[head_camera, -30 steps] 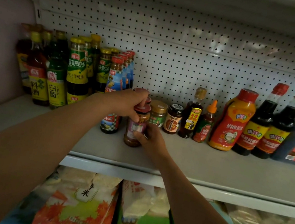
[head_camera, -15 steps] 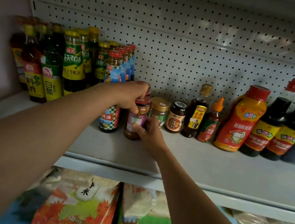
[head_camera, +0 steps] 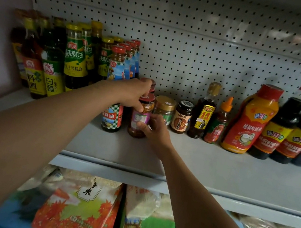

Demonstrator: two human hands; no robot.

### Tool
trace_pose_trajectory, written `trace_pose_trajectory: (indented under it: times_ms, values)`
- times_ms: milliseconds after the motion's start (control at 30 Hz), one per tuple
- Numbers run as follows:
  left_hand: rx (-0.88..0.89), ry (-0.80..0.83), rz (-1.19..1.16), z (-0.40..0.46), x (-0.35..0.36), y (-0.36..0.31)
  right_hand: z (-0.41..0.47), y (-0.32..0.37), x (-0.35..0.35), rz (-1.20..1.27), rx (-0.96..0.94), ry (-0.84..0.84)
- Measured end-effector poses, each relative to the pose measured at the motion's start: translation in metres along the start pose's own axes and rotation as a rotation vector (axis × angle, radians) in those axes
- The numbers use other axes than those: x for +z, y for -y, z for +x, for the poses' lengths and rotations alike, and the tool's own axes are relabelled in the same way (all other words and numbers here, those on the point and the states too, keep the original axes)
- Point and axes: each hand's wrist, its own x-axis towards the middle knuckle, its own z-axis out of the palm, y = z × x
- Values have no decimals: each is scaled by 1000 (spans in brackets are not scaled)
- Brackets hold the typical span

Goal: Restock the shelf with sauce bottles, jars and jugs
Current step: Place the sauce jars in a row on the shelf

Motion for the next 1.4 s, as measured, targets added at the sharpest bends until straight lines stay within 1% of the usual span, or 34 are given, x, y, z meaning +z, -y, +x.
trace_pose_trajectory:
  times_ms: [200, 433, 533, 767, 1100, 1400]
  values:
    - [8, -39, 1, 2, 4, -3, 2, 0, -1, -37, -15, -13]
    - [-49, -62, -5, 11, 7, 1, 10, -1, 3, -11, -27, -29]
    - [-59, -30, 9, 15, 5, 1, 12, -3, 5, -28, -35, -40]
    - [-79, 38, 141, 23, -2, -2, 18, -10, 8, 1, -36, -47]
    - [-101, 23, 147, 30, -6, -5, 29, -12, 11, -2, -37, -48]
    - [-129, 37, 151, 34, -6, -9, 33, -14, 16, -108, -44, -106]
